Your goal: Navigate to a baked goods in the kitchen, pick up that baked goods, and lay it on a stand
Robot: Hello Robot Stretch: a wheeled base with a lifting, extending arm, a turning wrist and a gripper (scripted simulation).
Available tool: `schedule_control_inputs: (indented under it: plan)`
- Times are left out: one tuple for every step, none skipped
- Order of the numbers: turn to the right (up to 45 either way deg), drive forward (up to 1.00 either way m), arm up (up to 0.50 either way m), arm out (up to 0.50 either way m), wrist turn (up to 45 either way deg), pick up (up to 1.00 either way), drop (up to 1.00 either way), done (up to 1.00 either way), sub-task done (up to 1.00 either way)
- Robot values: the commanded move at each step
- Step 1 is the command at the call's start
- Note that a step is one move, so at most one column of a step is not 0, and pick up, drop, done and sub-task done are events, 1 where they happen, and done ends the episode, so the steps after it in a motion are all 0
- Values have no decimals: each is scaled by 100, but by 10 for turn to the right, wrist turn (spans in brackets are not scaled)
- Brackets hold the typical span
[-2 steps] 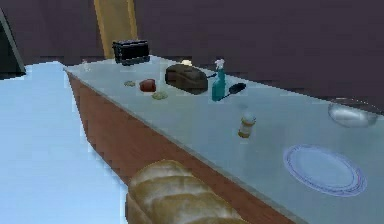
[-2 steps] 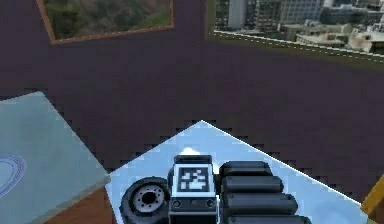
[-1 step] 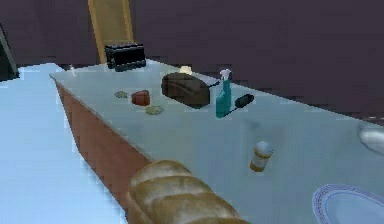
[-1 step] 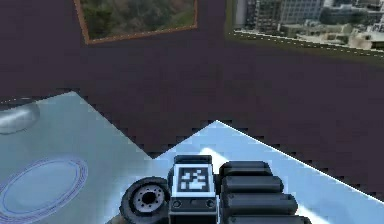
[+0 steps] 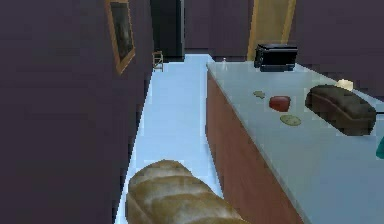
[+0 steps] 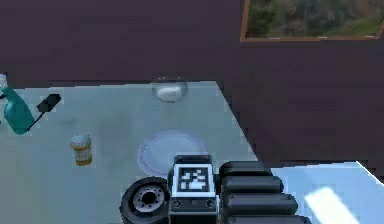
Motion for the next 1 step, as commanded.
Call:
schedule_control_inputs:
  plan:
    - [0, 100, 0, 0, 0, 0, 0, 0, 0]
